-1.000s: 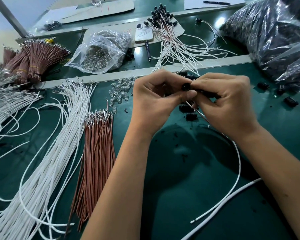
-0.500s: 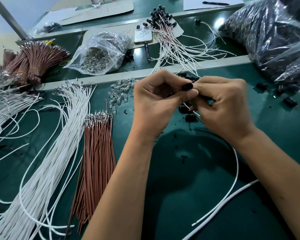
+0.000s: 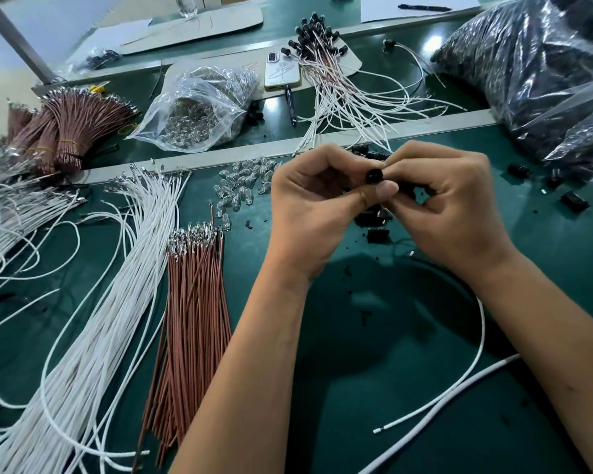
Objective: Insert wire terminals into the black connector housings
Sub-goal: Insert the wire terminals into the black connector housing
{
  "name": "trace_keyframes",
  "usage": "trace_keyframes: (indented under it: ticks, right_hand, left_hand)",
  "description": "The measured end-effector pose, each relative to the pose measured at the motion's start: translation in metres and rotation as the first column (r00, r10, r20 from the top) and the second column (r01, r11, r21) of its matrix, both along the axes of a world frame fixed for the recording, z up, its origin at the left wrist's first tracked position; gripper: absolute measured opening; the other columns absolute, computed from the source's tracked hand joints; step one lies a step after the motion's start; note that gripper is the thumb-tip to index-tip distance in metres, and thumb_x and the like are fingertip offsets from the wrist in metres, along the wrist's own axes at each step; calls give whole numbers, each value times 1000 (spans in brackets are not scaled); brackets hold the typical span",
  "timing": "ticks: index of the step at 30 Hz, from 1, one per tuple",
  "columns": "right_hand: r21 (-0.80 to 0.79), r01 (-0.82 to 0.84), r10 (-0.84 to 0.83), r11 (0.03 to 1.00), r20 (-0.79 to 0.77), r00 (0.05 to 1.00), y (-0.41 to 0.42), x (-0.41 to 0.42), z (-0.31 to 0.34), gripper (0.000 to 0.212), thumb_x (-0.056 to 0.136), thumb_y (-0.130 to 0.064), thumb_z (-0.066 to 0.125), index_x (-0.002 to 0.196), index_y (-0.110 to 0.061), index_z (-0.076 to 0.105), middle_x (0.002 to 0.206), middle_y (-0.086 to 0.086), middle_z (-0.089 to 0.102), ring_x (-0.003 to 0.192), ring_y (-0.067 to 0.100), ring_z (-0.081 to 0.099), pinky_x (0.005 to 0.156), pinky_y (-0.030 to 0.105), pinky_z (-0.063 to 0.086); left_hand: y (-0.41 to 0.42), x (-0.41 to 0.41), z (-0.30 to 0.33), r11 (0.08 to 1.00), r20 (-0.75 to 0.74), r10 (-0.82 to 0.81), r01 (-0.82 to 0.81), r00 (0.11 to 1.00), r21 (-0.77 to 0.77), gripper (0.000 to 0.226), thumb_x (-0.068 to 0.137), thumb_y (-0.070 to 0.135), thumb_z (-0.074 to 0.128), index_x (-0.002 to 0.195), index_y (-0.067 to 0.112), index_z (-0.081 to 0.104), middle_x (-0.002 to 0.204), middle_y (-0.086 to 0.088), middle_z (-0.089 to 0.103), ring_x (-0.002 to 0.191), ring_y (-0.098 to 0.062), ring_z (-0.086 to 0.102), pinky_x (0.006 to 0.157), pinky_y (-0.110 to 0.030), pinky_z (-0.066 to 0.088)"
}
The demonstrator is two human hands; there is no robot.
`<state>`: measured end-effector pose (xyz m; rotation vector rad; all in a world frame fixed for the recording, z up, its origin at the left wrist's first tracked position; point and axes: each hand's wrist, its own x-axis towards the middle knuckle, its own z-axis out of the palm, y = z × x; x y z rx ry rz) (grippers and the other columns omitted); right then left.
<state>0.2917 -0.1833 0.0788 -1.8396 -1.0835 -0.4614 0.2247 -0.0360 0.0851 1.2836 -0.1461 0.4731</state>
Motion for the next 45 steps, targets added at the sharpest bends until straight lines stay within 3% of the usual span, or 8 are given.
trace_keyframes:
  ticks: [11, 15, 19, 25, 30, 35, 41, 45]
  right_hand:
    - [-2, 11, -11, 1000, -6, 1000, 4, -1, -6, 17, 91, 4, 71, 76, -4, 74, 74, 0, 61, 63, 18, 57, 59, 26, 43]
    - [5, 7, -7, 1000, -16, 1000, 6, -1, -5, 21, 94, -3, 72, 74, -3, 73, 71, 0, 59, 61, 15, 56, 59, 21, 39]
    - [-4, 28, -28, 1000, -25, 999, 9, -2, -8, 22, 97, -11, 75, 78, -1, 77, 67, 2, 60, 57, 17, 55, 57, 20, 38]
    - [-177, -8, -3, 984, -63, 998, 19, -1, 1, 8, 89, -16, 83, 93, -8, 83, 79, -4, 72, 68, 8, 65, 69, 17, 47]
    - [-61, -86, 65, 994, -293, 954, 48, 20, 28, 21, 99, -30, 70, 92, -15, 81, 74, -3, 75, 55, 4, 62, 57, 13, 46]
    - [-479, -103, 13, 872, -188, 982, 123, 31, 31, 20, 95, -27, 76, 104, -10, 82, 94, 5, 78, 75, 10, 62, 65, 4, 35]
    - [-613, -62, -20, 787, -127, 992, 177, 17, 17, 20, 87, -31, 79, 93, -12, 83, 90, 11, 78, 85, 24, 70, 80, 28, 54]
    - [-651, -47, -52, 758, -132, 990, 178, 15, 14, 8, 86, -19, 78, 90, -15, 82, 92, 10, 78, 90, 25, 71, 78, 24, 49]
  left_hand:
    - [-1, -1, 1, 1000, 23, 3, -2, 1000, -10, 33, 68, -29, 71, 80, 2, 65, 70, 2, 71, 67, -11, 66, 70, -29, 58]
    - [-1, 0, 0, 993, 13, 43, -41, 999, -110, 32, 68, -27, 71, 72, 4, 69, 73, -4, 72, 66, -18, 67, 70, -37, 59]
    - [2, 2, -3, 986, -9, 100, -101, 995, -135, 32, 71, -25, 72, 73, 7, 72, 71, -4, 73, 62, -15, 68, 63, -31, 60]
    - [15, 7, -4, 957, -239, 232, -265, 943, -116, 18, 84, -7, 74, 79, 10, 71, 69, 3, 72, 61, -8, 63, 63, -22, 54]
    - [36, 4, -4, 723, -350, 557, -647, 753, -243, 12, 96, 18, 68, 90, 9, 62, 72, 1, 67, 65, -12, 63, 68, -28, 54]
    - [51, -1, -3, 368, -424, 797, -903, 430, -223, 17, 97, 19, 68, 92, 5, 58, 73, -6, 67, 48, -8, 56, 48, -23, 48]
    - [59, 0, -3, 308, -443, 818, -929, 368, -203, 19, 96, 18, 69, 82, 13, 56, 87, -22, 69, 71, -24, 61, 75, -61, 57]
    - [58, 1, -4, 337, -453, 806, -925, 380, -177, 18, 95, 16, 69, 82, 11, 57, 79, -14, 68, 67, -17, 61, 75, -54, 60]
